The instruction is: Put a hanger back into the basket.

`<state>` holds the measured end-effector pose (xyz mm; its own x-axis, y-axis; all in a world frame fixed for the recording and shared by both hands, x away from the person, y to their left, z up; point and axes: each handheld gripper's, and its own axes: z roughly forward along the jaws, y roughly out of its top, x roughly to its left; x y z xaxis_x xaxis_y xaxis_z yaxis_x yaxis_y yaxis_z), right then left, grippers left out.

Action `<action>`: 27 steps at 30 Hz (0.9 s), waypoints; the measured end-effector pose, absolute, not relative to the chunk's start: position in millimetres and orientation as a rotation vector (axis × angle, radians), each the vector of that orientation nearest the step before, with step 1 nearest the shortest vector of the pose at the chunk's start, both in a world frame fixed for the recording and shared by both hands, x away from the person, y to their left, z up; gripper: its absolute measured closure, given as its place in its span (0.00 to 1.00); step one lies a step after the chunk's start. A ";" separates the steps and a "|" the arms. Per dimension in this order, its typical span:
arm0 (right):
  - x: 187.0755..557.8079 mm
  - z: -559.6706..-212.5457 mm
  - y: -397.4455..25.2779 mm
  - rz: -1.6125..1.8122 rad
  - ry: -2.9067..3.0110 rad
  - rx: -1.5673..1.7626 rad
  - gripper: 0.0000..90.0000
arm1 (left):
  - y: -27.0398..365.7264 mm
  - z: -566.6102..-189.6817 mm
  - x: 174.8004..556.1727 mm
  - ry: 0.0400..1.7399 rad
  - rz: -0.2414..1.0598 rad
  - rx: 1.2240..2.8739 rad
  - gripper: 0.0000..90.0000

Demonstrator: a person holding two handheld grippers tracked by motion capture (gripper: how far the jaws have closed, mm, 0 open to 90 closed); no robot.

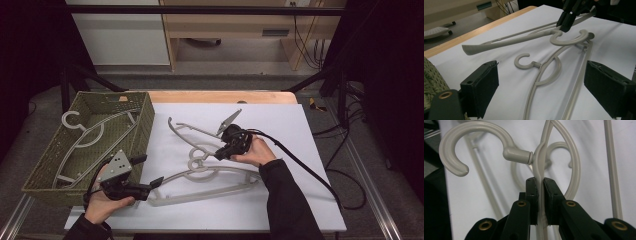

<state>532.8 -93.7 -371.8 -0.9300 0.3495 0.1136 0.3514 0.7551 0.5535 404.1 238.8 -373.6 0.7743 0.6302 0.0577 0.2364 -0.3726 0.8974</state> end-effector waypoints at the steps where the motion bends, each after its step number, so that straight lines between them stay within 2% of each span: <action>1: 529.1 -369.4 -94.9 -0.933 -2.938 -0.575 0.92 | 238.2 -372.6 403.7 0.650 0.488 1.952 0.13; 7: 506.7 -358.0 -101.3 -0.953 -2.929 -0.500 0.92 | 235.1 -366.5 401.8 0.626 0.502 1.956 0.13; 16: 492.2 -351.2 -108.4 -0.950 -2.912 -0.458 0.93 | 224.2 -365.1 402.0 0.590 0.498 1.987 0.13; 27: 477.7 -342.5 -111.8 -0.981 -2.882 -0.397 0.93 | 182.7 -361.5 406.2 0.415 0.537 2.158 0.13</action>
<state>477.7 -111.8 -342.5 -0.9640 0.2198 0.1496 0.2654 0.7625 0.5901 406.2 182.7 -361.5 0.8525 0.4696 0.2296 0.1038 -0.5825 0.8062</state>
